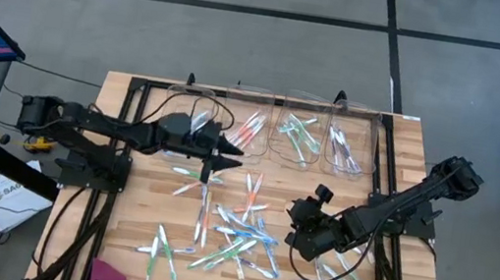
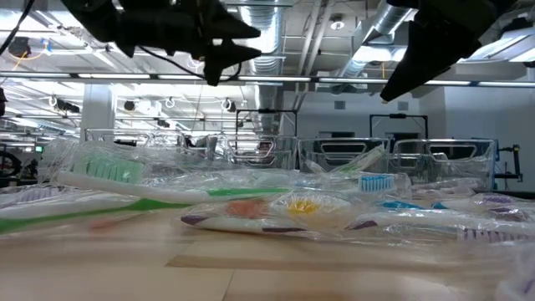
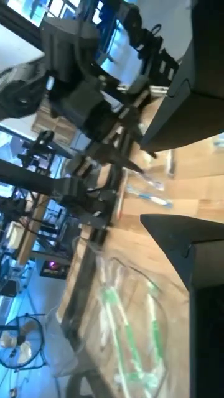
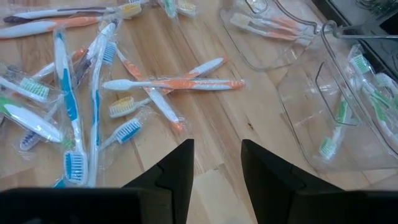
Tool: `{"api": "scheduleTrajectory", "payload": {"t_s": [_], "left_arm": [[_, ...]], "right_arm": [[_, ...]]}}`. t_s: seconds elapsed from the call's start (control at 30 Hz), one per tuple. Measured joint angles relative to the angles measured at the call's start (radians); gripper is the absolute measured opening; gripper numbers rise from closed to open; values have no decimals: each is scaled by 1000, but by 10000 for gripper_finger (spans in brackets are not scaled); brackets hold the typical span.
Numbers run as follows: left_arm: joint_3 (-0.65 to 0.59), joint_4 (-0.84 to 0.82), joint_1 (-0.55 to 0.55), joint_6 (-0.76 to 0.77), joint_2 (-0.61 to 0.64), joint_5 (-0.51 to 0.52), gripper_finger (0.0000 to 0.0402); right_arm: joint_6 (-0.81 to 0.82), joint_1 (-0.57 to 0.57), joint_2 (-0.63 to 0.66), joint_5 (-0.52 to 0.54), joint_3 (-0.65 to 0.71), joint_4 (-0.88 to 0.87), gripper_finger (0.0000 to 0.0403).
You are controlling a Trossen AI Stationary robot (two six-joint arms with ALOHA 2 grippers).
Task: Pick & Place Toothbrushes
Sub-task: Put the blue toothbrush into the left transparent bin
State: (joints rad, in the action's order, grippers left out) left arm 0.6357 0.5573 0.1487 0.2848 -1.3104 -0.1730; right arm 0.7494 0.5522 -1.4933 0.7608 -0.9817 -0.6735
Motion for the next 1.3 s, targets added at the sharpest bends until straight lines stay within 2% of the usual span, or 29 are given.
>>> {"api": "scheduleTrajectory", "payload": {"t_s": [0.27, 0.63, 0.7, 0.87, 1.1, 1.3], "left_arm": [[-29, 40, -40, 11, 3, 11, 167], [-28, 84, -191, 9, 3, 10, 167], [-29, 100, -215, 9, 3, 9, 167], [-26, 136, -262, 8, 31, 9, 167], [-27, 97, -311, -42, 67, -69, 167], [-27, 19, -348, -48, 67, -71, 167]], "right_arm": [[1, -14, 0, 0, 0, 6, 127], [3, -30, 0, -6, 0, 5, 127], [3, -28, 0, -43, 0, 2, 127], [19, -15, 0, -220, 0, -37, 127], [81, 25, 0, -306, 0, -52, 127], [176, 86, 0, -440, 0, -93, 127]]}}
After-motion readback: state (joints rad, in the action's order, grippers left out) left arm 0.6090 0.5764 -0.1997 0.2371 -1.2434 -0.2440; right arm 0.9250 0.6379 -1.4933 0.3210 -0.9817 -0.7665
